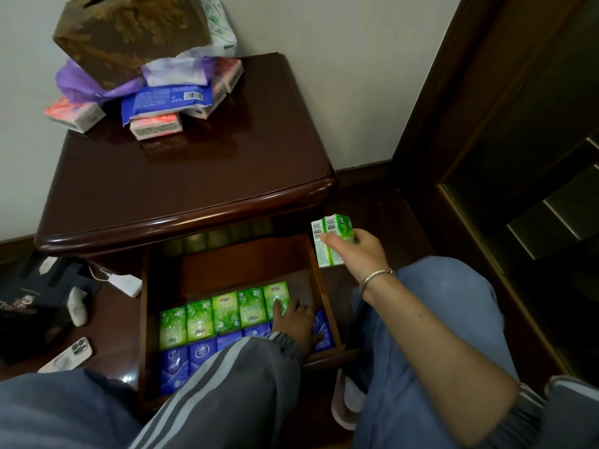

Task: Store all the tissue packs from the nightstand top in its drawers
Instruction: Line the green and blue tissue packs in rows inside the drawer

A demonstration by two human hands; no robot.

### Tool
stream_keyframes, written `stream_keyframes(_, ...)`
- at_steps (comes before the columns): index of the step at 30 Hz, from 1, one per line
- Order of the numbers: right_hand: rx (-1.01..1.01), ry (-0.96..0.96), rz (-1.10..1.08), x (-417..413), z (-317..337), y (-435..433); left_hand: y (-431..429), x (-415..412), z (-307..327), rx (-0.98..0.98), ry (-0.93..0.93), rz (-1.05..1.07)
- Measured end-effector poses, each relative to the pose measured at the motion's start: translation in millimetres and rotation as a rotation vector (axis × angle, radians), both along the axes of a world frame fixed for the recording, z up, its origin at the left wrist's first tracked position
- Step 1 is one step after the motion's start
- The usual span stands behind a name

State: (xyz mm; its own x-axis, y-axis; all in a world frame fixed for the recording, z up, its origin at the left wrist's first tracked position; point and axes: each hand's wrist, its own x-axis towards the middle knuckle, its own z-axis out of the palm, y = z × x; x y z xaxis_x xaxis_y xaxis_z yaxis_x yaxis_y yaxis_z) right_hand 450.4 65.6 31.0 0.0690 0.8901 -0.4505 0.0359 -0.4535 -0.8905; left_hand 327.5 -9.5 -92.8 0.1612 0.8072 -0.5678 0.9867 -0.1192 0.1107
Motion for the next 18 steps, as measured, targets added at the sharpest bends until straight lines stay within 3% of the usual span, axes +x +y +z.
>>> stream_keyframes(11, -0.006, -0.139, 0.087, -8, -13, -3, 0, -8, -3, 0.005, -0.031, -0.058)
stream_keyframes(18, -0.024, -0.446, 0.261, -30, -34, -16, 14, -59, 34, 0.321, -0.313, 0.264)
